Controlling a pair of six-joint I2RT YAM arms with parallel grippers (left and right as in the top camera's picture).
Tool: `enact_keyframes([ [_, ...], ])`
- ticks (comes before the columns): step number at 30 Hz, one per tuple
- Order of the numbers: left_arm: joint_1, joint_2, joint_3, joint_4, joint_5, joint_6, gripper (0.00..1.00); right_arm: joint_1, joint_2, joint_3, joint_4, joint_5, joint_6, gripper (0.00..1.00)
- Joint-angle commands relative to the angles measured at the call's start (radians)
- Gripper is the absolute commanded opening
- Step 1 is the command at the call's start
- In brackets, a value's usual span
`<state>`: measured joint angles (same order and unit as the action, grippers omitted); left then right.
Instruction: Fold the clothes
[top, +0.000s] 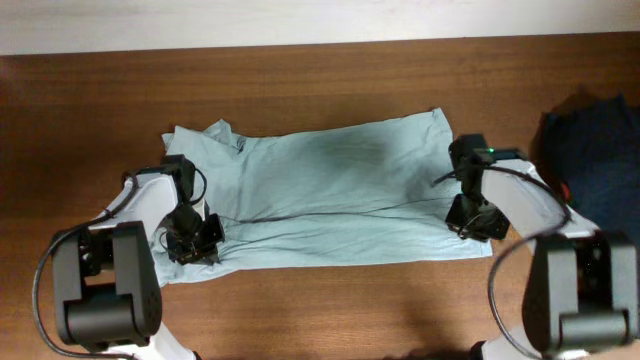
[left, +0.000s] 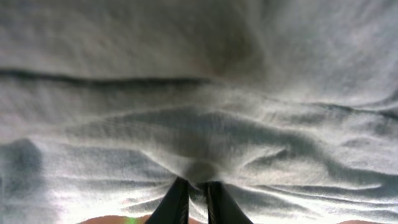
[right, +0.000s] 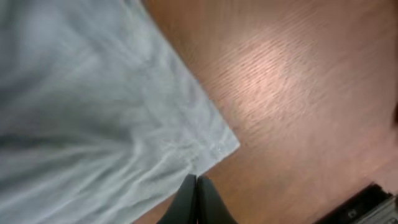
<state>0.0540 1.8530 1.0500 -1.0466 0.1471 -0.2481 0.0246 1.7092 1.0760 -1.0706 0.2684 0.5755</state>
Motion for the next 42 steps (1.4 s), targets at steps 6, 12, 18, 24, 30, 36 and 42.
enact_keyframes([
  [6,0.002,-0.246,0.142,0.064,-0.014,0.068,0.5,-0.005,-0.243,0.107,0.193,-0.41,-0.365,0.24],
  [12,0.002,-0.245,0.171,0.41,-0.012,0.126,0.57,-0.007,-0.173,0.227,0.305,-0.445,-0.374,0.24],
  [18,0.002,-0.113,0.171,0.604,-0.008,0.149,0.48,-0.007,0.039,0.244,0.476,-0.493,-0.373,0.24],
  [24,0.002,0.035,0.171,0.666,-0.008,0.149,0.39,-0.007,0.252,0.245,0.628,-0.497,-0.323,0.18],
  [30,0.001,0.111,0.171,0.665,-0.009,0.149,0.34,-0.012,0.362,0.245,0.671,-0.433,-0.277,0.15],
  [36,0.002,0.145,0.171,0.663,-0.089,0.149,0.35,-0.054,0.379,0.245,0.586,-0.224,-0.21,0.12],
  [42,0.013,0.162,0.171,0.667,-0.103,0.149,0.35,-0.128,0.379,0.245,0.528,-0.186,-0.2,0.07],
])
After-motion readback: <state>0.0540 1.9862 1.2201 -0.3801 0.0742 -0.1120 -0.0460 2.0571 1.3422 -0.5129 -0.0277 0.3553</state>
